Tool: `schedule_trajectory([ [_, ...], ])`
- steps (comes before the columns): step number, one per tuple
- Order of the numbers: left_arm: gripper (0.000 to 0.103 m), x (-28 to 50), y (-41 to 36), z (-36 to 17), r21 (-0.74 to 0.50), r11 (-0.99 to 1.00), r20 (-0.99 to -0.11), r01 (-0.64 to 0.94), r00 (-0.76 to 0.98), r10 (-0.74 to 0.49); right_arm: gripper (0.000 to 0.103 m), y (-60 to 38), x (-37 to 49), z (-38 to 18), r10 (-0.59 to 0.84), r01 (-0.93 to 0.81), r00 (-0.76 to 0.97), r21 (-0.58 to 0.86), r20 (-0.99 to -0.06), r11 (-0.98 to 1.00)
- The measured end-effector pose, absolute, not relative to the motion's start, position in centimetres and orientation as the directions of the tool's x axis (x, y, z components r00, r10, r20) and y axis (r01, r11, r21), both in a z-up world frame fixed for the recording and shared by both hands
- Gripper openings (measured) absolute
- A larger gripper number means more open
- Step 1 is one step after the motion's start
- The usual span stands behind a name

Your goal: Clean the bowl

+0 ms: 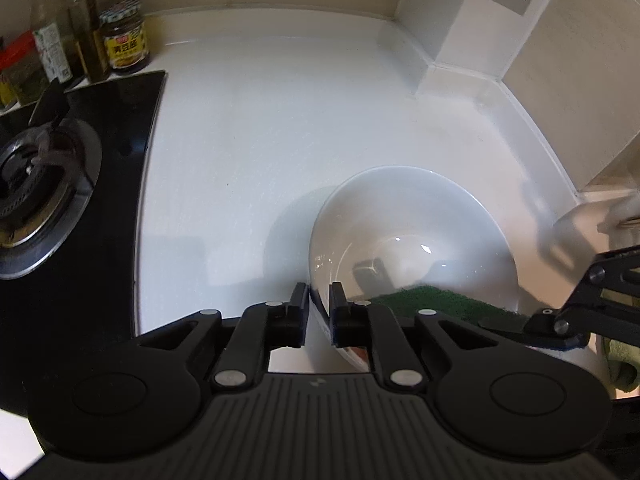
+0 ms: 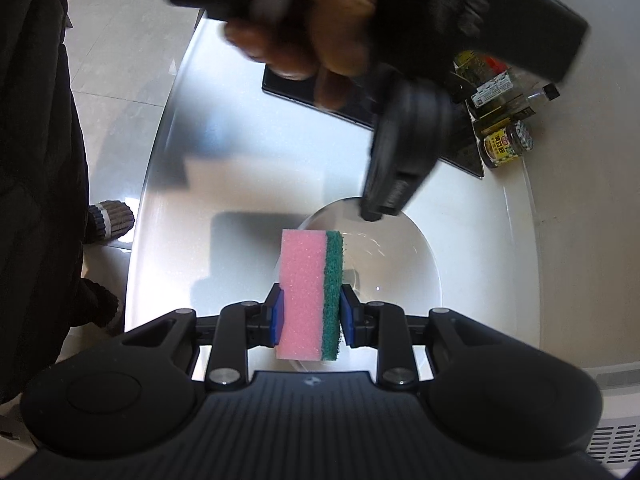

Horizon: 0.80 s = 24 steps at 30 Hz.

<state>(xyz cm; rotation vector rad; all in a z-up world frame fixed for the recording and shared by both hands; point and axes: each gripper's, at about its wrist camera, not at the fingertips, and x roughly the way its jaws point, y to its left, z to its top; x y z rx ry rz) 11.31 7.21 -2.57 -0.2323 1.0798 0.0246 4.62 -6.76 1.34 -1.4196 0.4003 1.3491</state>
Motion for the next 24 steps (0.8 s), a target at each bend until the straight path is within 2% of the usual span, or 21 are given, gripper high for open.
schedule_trajectory([
  [4,0.014,12.1,6.7,-3.0,-0.124,0.988,-0.884,-0.087,0.462,-0.07,0.024,-6.5,4.4,1.4,0.418,-0.816,0.294,-0.453,-0.86,-0.36],
  [12,0.009,15.9,6.0,-3.1,-0.021,0.998,-0.898,0.054,0.437,-0.043,0.024,-7.5,4.0,0.7,0.377,-0.753,0.339,-0.489,-0.862,-0.44],
  [19,0.01,13.2,7.2,-2.3,-0.121,0.99,-0.882,-0.079,0.466,-0.071,0.024,-7.2,4.2,0.4,0.374,-0.764,0.346,-0.489,-0.861,-0.42],
  [22,0.01,11.9,7.0,-2.6,-0.13,0.987,-0.878,-0.092,0.473,-0.071,0.024,-7.0,4.2,0.5,0.377,-0.781,0.328,-0.473,-0.866,-0.408],
  [24,0.014,12.1,6.9,-3.0,-0.128,0.988,-0.882,-0.084,0.465,-0.075,0.024,-6.7,4.4,0.7,0.38,-0.796,0.313,-0.458,-0.87,-0.395],
])
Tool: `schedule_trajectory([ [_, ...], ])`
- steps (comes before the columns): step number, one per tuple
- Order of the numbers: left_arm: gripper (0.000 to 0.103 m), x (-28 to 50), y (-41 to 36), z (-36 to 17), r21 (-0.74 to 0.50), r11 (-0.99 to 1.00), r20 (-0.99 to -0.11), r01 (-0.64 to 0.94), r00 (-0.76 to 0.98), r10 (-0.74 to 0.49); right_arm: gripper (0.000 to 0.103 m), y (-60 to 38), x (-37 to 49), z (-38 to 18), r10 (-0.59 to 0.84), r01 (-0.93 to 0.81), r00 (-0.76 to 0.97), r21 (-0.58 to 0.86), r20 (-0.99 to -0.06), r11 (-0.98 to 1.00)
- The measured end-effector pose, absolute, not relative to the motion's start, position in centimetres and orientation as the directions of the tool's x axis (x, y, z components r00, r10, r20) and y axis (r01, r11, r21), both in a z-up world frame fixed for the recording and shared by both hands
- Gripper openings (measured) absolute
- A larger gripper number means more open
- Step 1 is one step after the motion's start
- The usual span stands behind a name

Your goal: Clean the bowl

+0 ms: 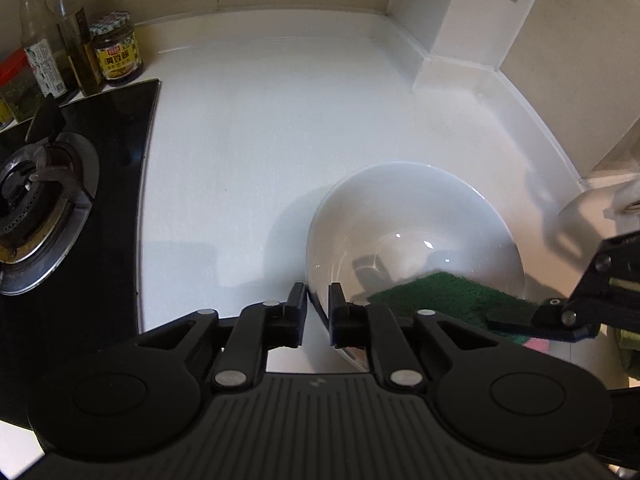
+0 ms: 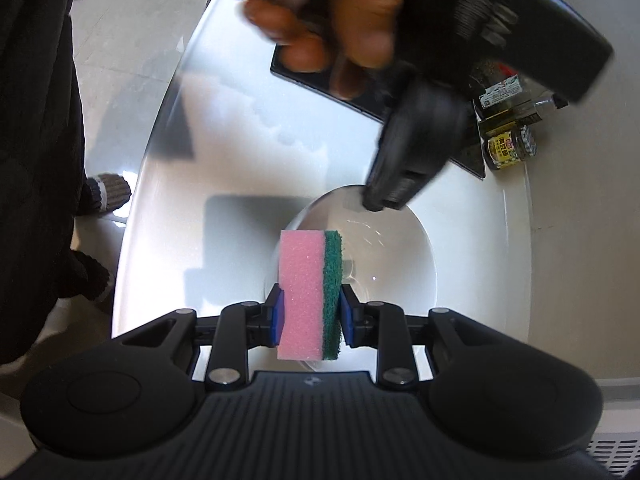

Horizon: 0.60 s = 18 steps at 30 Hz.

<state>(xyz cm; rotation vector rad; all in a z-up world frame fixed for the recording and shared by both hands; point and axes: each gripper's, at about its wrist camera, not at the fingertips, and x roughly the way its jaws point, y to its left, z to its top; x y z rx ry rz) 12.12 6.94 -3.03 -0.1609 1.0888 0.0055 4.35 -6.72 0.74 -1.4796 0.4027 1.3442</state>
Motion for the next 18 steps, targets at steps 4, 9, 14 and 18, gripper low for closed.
schedule_trajectory([
  [4,0.013,13.2,7.0,-3.7,-0.106,0.993,-0.89,-0.046,0.45,-0.074,0.024,-6.2,4.4,1.0,0.384,-0.815,0.294,-0.44,-0.875,-0.378],
  [9,0.008,15.5,6.8,-3.7,-0.073,0.996,-0.894,0.045,0.439,-0.085,0.024,-6.9,4.5,1.0,0.36,-0.795,0.292,-0.434,-0.886,-0.425],
  [14,0.011,17.0,7.1,-3.8,-0.106,0.994,-0.898,0.028,0.426,-0.108,0.024,-7.3,4.6,0.4,0.312,-0.723,0.35,-0.467,-0.883,-0.509],
  [18,0.013,14.4,7.1,-3.1,-0.122,0.992,-0.885,-0.039,0.457,-0.091,0.024,-7.0,4.5,0.3,0.328,-0.738,0.34,-0.466,-0.881,-0.488],
])
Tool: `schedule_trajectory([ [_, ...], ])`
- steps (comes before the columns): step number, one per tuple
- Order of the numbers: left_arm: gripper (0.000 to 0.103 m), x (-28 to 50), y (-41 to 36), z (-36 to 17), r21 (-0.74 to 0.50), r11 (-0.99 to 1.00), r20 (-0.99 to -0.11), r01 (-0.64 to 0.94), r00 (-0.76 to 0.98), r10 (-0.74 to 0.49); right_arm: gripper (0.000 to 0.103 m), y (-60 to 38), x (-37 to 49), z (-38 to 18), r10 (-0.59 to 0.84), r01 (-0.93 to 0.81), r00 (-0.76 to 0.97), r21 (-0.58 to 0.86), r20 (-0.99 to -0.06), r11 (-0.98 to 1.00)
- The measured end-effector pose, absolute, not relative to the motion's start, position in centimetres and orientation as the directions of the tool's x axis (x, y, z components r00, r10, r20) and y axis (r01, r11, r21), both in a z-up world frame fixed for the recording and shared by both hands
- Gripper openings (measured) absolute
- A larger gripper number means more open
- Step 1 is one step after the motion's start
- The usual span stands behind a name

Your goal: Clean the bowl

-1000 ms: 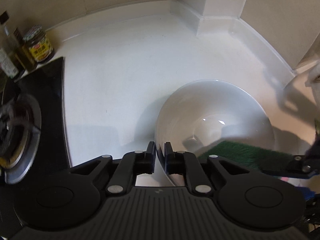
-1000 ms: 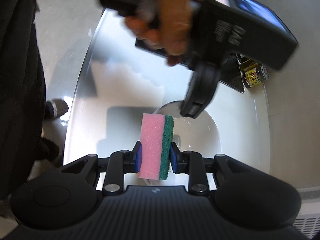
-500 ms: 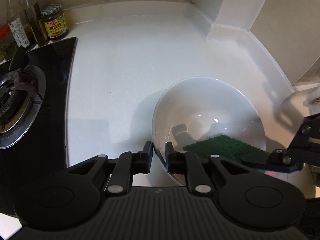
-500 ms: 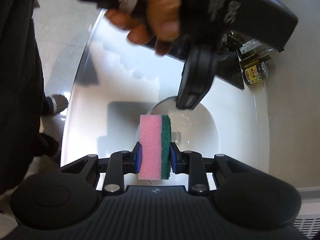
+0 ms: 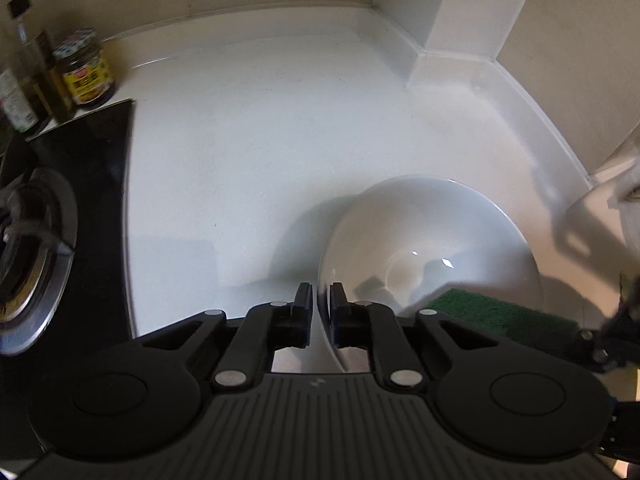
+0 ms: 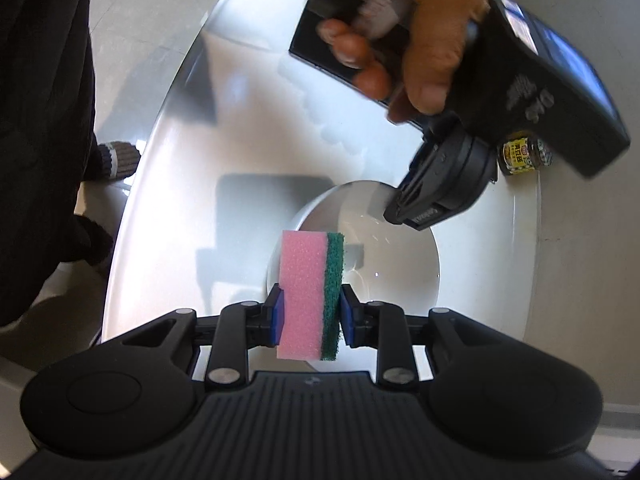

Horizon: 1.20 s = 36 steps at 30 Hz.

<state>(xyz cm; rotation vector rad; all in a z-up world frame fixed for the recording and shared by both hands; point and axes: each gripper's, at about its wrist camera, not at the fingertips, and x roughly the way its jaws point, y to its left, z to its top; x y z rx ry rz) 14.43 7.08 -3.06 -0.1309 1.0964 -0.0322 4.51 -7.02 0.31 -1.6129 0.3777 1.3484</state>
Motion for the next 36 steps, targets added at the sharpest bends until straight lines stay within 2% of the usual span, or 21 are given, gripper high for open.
schedule_trajectory([
  [7,0.013,12.5,5.7,-3.2,-0.083,0.992,-0.876,-0.094,0.482,-0.027,0.024,-7.2,4.3,1.2,0.369,-0.789,0.295,-0.443,-0.881,-0.425],
  [17,0.013,16.0,6.8,-2.6,-0.029,0.997,-0.89,0.074,0.453,-0.059,0.024,-8.6,3.8,0.9,0.355,-0.714,0.323,-0.472,-0.877,-0.516],
  [28,0.015,12.6,6.2,-2.7,-0.07,0.993,-0.891,-0.093,0.453,-0.021,0.024,-8.8,3.7,0.8,0.358,-0.735,0.334,-0.478,-0.872,-0.48],
  [36,0.015,11.8,5.1,-2.7,-0.001,0.999,-0.865,-0.044,0.501,0.021,0.024,-8.1,4.1,0.8,0.364,-0.746,0.315,-0.465,-0.877,-0.477],
])
